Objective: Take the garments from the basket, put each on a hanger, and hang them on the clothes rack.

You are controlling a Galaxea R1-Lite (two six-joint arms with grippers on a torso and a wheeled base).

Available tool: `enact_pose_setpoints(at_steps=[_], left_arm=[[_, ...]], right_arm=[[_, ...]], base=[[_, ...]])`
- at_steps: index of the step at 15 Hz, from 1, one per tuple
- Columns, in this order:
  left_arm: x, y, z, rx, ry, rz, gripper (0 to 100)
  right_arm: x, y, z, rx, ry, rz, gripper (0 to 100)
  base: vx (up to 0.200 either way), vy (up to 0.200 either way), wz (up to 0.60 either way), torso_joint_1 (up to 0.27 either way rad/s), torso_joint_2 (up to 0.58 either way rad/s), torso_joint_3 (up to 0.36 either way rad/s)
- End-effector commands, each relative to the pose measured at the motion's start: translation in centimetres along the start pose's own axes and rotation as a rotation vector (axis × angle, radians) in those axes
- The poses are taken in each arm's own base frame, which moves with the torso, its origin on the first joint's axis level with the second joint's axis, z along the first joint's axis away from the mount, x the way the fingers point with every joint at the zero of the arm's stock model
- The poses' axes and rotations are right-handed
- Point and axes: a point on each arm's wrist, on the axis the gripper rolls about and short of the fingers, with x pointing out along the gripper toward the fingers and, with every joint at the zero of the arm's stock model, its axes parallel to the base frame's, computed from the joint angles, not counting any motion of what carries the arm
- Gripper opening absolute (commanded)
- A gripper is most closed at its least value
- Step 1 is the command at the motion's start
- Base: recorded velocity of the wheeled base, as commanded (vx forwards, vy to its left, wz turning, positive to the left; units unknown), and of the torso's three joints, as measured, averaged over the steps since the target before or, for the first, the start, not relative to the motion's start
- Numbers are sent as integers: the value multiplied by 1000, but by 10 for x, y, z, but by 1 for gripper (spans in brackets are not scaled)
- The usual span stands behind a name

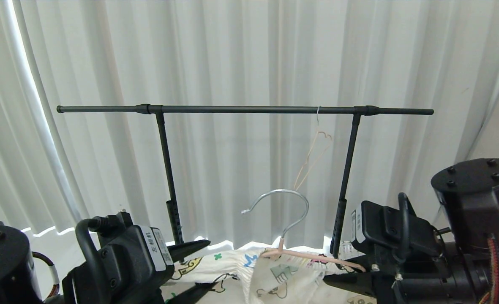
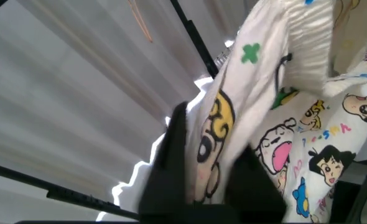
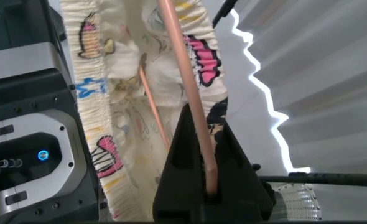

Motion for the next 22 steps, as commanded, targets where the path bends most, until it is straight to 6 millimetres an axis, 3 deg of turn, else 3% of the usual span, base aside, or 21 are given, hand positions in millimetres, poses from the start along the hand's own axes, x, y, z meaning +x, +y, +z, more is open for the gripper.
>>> enact_pose_setpoints(at_steps=[1, 6, 12, 16, 21, 22], left_arm=[[0, 0, 0, 0, 3, 1, 100], [-10, 4, -1, -17, -20, 35, 100], [-33, 9, -40, -73, 68, 140, 100], [-32, 15, -77, -221, 230, 196, 100], [-20, 23, -89, -278, 317, 187, 100], [-19, 23, -90, -279, 321, 185, 0]], right_arm=[[-10, 0, 2, -3, -28, -15, 0], [-26, -16, -11, 53, -19, -106, 0], [-38, -27, -22, 92, -12, -188, 0], [-51, -24, -18, 76, -62, -207, 0], [-60, -21, -15, 26, -101, -218, 0], [-62, -20, -15, 23, -107, -220, 0]], base=[[0, 0, 0, 0, 0, 0], [0, 0, 0, 0, 0, 0], [0, 0, 0, 0, 0, 0], [0, 0, 0, 0, 0, 0], [0, 0, 0, 0, 0, 0], [0, 0, 0, 0, 0, 0]])
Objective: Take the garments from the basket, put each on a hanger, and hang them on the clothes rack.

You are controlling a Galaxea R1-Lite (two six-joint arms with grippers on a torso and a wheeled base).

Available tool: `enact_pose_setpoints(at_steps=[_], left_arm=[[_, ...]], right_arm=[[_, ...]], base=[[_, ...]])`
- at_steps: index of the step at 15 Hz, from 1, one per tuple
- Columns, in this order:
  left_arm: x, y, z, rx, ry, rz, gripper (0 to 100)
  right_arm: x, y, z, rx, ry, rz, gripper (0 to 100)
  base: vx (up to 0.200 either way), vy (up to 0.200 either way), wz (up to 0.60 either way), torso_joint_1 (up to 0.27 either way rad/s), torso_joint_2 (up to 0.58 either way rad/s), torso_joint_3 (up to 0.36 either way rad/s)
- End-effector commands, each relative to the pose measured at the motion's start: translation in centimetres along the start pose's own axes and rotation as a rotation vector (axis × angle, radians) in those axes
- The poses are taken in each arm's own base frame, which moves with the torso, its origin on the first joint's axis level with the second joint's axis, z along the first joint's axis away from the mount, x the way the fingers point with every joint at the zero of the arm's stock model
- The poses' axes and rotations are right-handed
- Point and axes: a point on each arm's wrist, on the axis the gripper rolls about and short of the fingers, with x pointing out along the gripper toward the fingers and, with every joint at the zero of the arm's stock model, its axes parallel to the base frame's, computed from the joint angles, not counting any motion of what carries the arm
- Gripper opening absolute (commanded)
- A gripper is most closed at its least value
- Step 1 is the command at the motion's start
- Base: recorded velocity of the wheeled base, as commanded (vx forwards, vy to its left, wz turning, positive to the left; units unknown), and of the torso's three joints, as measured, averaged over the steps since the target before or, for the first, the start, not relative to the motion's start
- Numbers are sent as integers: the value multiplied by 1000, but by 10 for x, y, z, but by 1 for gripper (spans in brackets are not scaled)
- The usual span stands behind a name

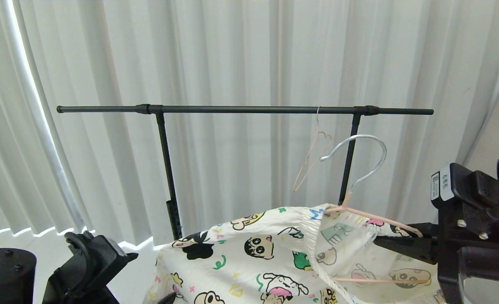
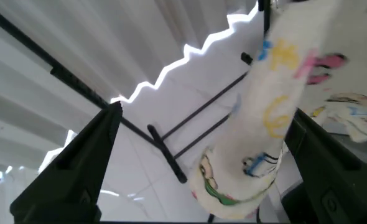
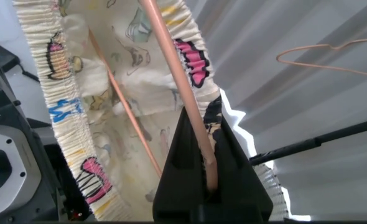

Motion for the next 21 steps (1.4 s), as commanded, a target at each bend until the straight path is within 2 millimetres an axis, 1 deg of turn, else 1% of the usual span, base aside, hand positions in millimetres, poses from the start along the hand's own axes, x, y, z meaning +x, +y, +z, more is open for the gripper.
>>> enact_pose_setpoints(at_steps=[1, 3, 6, 9, 11, 12, 13, 15, 18, 19, 21], left_arm=[[6, 1, -2, -4, 35, -2, 0], [11, 10, -8, -45, 89, 49, 0], [11, 23, -12, -98, 119, 125, 0], [10, 21, -13, -88, 113, 120, 0], [6, 17, -6, -61, 66, 97, 0], [5, 15, -5, -54, 55, 87, 100], [4, 14, -4, -52, 48, 85, 100], [-1, 14, -4, -54, 19, 85, 100], [-13, 10, -5, -48, -44, 59, 100], [-14, 11, -3, -47, -59, 64, 100], [-15, 16, 10, -36, -95, 89, 100]], right_arm=[[-3, 0, 1, -3, -12, -5, 0], [-4, 0, 1, -4, -16, -7, 0], [-5, 0, 2, -2, -20, -10, 0], [-5, 0, 2, 2, -16, -11, 0], [-5, 0, 1, 6, -16, -12, 0], [-4, 0, 1, 15, -14, -13, 0], [-4, -1, 0, 26, -9, -17, 0], [-5, -9, -4, 52, 18, -74, 0], [-6, -33, -18, 129, 118, -226, 0], [-7, -38, -23, 149, 158, -273, 0], [-8, -46, -33, 192, 282, -403, 0]], base=[[0, 0, 0, 0, 0, 0], [0, 0, 0, 0, 0, 0], [0, 0, 0, 0, 0, 0], [0, 0, 0, 0, 0, 0], [0, 0, 0, 0, 0, 0], [0, 0, 0, 0, 0, 0], [0, 0, 0, 0, 0, 0], [0, 0, 0, 0, 0, 0], [0, 0, 0, 0, 0, 0], [0, 0, 0, 0, 0, 0], [0, 0, 0, 0, 0, 0]])
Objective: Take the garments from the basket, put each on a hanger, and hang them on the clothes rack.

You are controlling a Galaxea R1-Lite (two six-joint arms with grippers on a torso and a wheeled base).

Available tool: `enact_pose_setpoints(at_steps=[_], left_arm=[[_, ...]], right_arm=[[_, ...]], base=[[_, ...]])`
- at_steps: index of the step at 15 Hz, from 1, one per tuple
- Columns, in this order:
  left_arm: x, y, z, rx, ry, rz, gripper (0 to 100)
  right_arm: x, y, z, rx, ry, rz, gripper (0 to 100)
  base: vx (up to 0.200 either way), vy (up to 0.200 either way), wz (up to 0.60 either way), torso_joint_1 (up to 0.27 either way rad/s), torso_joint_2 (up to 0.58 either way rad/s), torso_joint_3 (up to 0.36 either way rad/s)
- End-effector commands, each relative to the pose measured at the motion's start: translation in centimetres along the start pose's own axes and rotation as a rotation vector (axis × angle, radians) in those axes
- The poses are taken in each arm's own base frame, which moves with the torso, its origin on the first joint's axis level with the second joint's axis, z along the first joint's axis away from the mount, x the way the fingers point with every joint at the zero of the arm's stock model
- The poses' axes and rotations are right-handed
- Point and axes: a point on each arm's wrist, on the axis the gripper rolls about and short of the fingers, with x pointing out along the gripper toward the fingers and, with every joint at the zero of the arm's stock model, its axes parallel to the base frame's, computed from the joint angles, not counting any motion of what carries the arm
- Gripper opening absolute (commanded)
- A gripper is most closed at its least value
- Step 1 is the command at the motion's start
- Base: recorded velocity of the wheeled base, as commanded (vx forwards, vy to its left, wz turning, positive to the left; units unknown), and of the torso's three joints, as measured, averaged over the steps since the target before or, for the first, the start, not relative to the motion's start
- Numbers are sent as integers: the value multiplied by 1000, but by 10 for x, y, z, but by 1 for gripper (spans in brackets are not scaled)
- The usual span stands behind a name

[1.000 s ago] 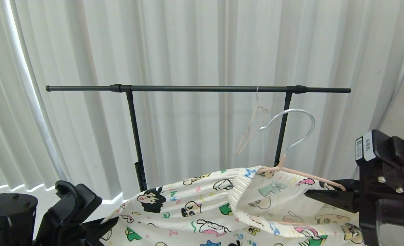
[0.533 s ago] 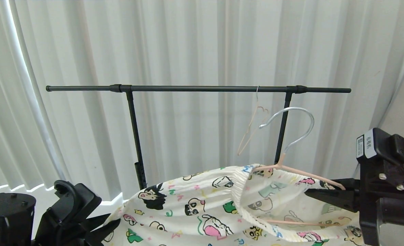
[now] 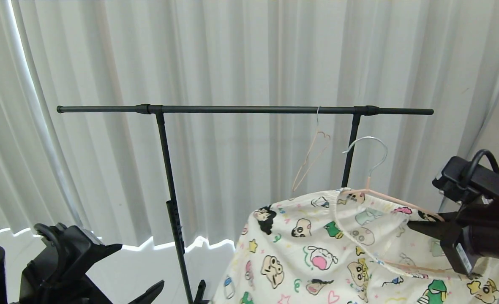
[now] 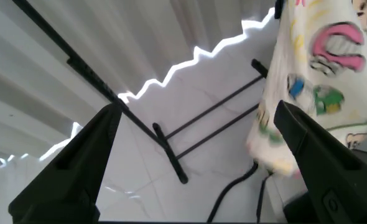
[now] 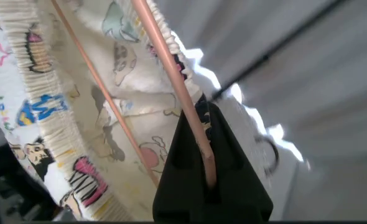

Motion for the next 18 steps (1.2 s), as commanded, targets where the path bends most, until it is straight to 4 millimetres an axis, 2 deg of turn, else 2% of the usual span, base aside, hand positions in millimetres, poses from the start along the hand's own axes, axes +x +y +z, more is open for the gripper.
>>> enact_pose_setpoints(at_steps=[1, 6, 11, 15, 18], left_arm=[[-1, 5, 17, 10, -59, 39, 100], [8, 8, 31, 63, -55, 82, 100], [21, 13, 46, 65, -57, 80, 100], [26, 14, 49, 63, -50, 77, 100], [26, 14, 49, 65, -50, 77, 100]], right_arm=[[7, -7, -5, 57, 79, -91, 0], [16, -8, -9, 149, 149, -175, 0], [24, -6, -6, 140, 164, -159, 0], [34, -2, 5, 134, 157, -133, 0], [51, 6, 23, 157, 154, -130, 0]], base=[[0, 0, 0, 0, 0, 0], [0, 0, 0, 0, 0, 0], [0, 200, 0, 1, 4, 2], [0, 200, 0, 1, 2, 2], [0, 0, 0, 0, 0, 0]])
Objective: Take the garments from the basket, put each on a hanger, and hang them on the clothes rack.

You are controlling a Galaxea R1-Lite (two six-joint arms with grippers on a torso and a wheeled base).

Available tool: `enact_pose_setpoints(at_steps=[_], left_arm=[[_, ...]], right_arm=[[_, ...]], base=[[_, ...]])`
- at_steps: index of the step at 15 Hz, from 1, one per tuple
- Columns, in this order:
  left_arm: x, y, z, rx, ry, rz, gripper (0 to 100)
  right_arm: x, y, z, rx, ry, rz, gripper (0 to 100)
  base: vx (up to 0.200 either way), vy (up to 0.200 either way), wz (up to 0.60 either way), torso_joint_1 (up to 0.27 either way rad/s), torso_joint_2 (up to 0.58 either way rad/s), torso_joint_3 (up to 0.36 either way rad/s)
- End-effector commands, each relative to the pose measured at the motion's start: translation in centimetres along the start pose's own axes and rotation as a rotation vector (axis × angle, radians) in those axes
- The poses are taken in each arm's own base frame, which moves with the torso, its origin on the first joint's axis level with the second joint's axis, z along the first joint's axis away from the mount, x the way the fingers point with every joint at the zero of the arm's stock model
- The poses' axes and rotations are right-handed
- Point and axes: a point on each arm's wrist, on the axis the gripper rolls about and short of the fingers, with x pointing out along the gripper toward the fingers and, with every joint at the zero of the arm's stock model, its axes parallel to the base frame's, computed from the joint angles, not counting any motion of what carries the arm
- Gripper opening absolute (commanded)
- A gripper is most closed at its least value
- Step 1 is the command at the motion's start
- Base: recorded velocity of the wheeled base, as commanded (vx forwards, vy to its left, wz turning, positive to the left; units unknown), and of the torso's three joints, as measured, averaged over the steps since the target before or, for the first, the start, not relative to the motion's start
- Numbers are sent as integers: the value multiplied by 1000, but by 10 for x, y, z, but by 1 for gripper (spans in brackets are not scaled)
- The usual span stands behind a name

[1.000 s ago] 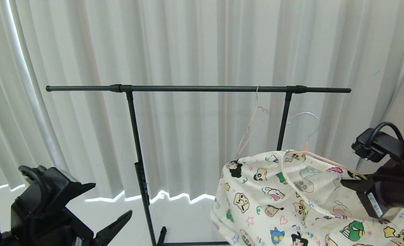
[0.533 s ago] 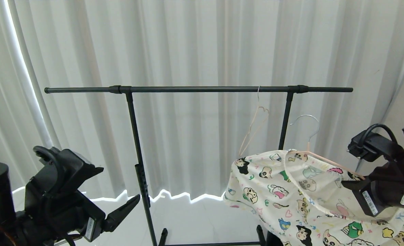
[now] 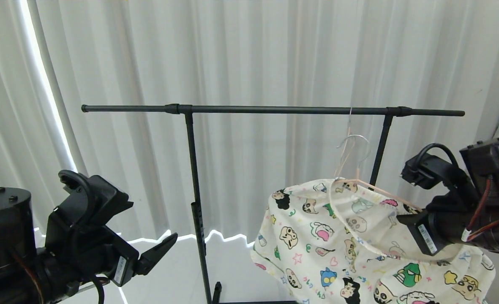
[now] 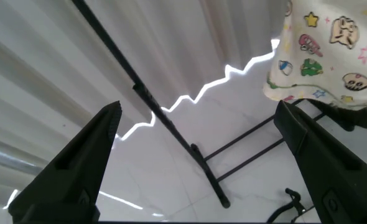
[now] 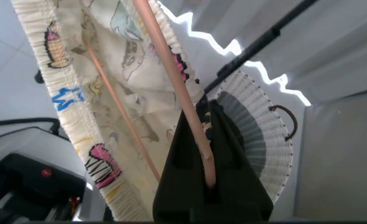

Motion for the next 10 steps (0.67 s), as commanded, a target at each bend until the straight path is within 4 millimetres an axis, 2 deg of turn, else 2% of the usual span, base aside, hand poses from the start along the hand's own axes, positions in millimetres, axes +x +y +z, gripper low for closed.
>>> enact_pose_setpoints(at_steps=[1, 3, 6, 10], left_arm=[[1, 0, 0, 1, 5, -2, 100], [1, 0, 1, 1, 2, -1, 100], [2, 2, 6, 28, -17, 6, 100], [8, 4, 12, 50, -18, 7, 100]], right_arm=[[17, 13, 15, 0, 19, 5, 0], [27, 21, 35, 18, 36, -6, 0], [42, 23, 71, 72, 95, -83, 0], [64, 37, 104, 163, 78, -193, 0]], base=[[0, 0, 0, 0, 0, 0], [0, 0, 0, 0, 0, 0], [0, 0, 0, 0, 0, 0], [0, 0, 0, 0, 0, 0]])
